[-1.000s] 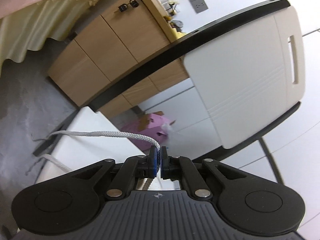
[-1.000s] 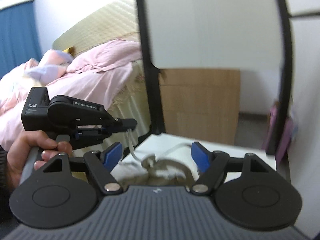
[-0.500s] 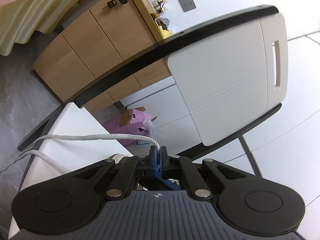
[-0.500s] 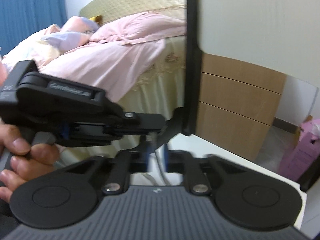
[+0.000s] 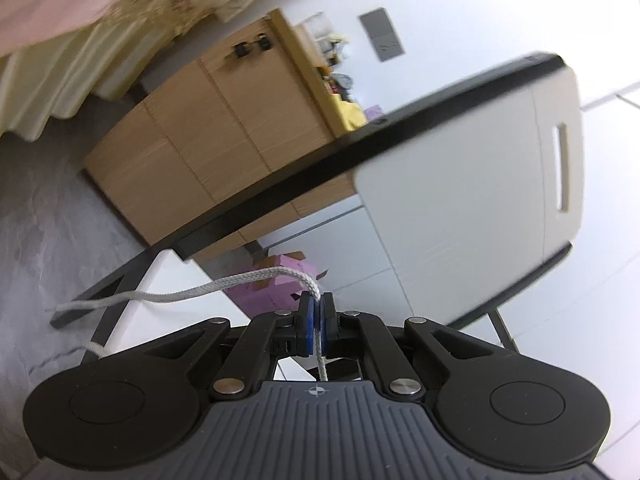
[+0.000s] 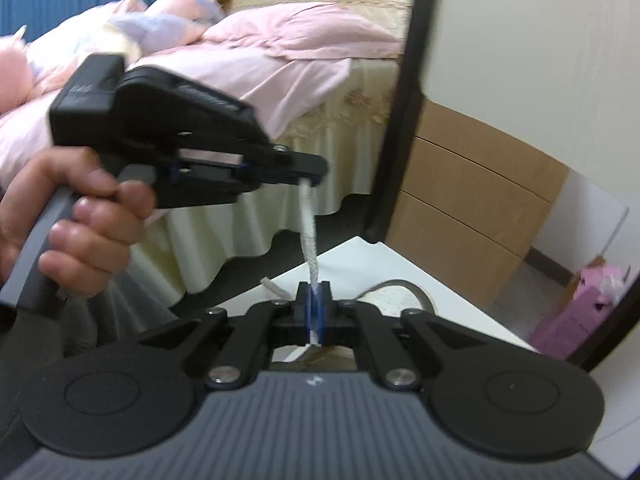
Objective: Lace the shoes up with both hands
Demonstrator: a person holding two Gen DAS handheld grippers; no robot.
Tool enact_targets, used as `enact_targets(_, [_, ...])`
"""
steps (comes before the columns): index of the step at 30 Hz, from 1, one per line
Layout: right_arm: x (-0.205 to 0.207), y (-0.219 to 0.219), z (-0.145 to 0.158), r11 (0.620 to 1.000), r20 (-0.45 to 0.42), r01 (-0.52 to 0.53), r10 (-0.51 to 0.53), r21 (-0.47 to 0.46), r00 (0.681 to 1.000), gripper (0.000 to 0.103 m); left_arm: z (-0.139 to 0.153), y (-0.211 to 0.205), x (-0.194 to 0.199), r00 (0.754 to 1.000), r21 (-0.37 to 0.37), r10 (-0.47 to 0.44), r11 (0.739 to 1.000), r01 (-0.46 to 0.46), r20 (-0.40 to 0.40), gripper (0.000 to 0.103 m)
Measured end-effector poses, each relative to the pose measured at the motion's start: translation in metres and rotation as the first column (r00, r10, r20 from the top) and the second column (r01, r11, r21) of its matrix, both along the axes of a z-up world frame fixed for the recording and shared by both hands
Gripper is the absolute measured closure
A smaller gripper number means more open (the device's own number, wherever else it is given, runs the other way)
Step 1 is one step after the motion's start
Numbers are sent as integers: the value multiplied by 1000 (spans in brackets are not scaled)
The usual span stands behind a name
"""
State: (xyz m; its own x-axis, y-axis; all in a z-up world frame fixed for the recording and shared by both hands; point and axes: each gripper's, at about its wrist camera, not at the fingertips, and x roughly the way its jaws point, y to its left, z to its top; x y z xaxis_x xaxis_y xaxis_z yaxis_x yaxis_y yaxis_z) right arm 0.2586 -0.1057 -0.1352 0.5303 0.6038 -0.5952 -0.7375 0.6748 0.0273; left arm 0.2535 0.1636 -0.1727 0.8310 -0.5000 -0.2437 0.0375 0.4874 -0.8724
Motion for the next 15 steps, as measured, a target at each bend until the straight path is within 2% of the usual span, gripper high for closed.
enact_targets(1, [1, -5, 1, 999, -18, 15, -15, 35, 1000, 93, 1, -3, 0, 1000, 4, -14, 1000, 14, 11, 100])
enact_targets(3, [2, -11, 4, 994, -31, 37, -34, 101, 999, 64, 7, -9, -1, 998, 30, -45, 999, 44, 36, 100])
enact_targets(4, [0, -13, 8, 991, -15, 47, -45, 125, 999, 60, 9, -13, -1, 997, 48, -63, 997, 60, 49, 100])
enact_targets(8, [0, -9, 13, 985, 15, 57, -60, 162, 998, 59, 15, -30, -2, 986, 77, -143, 988, 136, 86, 100])
enact_targets(11, [6, -4, 11, 982, 7, 90, -93, 169, 996, 62, 17, -41, -2, 977, 94, -189, 979, 180, 97, 100])
enact_targets(13, [10, -5, 11, 976, 1, 104, -106, 194, 994, 84, 17, -44, -2, 975, 91, -195, 978, 186, 101, 100])
enact_targets(14, [10, -5, 12, 975, 2, 108, -111, 196, 994, 100, 16, -42, -1, 977, 82, -189, 980, 181, 99, 100])
enact_targets(15, [10, -5, 12, 973, 2, 113, -115, 199, 993, 99, 15, -39, -1, 980, 65, -177, 983, 171, 95, 99])
